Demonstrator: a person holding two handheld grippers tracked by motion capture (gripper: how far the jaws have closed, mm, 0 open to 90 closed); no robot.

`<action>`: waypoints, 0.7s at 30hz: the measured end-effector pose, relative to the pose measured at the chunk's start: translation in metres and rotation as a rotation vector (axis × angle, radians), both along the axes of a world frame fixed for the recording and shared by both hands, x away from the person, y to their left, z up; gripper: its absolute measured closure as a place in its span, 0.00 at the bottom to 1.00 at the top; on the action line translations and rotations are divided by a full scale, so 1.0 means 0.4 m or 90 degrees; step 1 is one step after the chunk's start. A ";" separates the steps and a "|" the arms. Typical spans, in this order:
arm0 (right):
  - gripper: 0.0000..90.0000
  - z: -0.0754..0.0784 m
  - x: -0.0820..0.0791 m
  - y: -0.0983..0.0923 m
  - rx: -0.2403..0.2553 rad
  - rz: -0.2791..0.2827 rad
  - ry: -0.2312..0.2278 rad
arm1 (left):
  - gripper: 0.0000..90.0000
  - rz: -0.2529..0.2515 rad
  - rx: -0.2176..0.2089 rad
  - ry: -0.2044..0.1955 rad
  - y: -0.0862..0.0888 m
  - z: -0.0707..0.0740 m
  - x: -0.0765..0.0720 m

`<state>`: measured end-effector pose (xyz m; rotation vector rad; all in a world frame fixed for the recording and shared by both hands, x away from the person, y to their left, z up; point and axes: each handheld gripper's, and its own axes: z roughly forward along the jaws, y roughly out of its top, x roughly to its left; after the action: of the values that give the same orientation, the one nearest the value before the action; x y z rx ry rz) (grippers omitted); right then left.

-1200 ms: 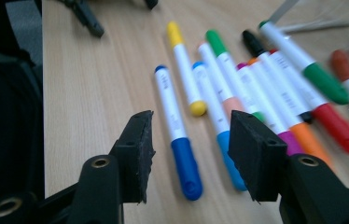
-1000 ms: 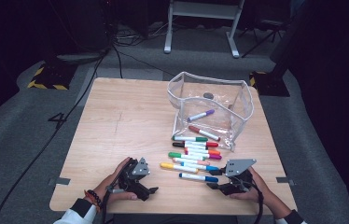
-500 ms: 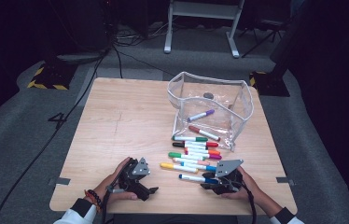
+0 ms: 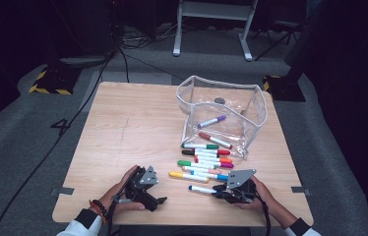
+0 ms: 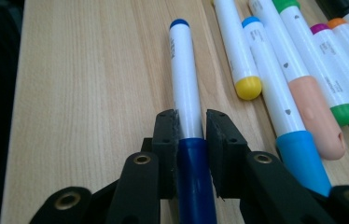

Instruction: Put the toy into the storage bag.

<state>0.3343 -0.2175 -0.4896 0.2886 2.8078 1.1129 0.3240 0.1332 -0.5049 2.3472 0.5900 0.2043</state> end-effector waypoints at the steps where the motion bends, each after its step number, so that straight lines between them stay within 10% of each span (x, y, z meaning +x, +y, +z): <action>1: 0.83 0.000 0.000 0.000 0.000 0.000 0.000 | 0.04 0.000 0.000 0.000 0.000 0.000 0.000; 21: 0.83 0.178 0.008 -0.022 0.077 0.012 -0.078 | 0.04 0.002 0.000 0.000 -0.001 0.000 0.000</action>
<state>0.3376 -0.2262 -0.4186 0.1965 2.6472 1.2615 0.3239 0.1329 -0.5049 2.3463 0.5930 0.2052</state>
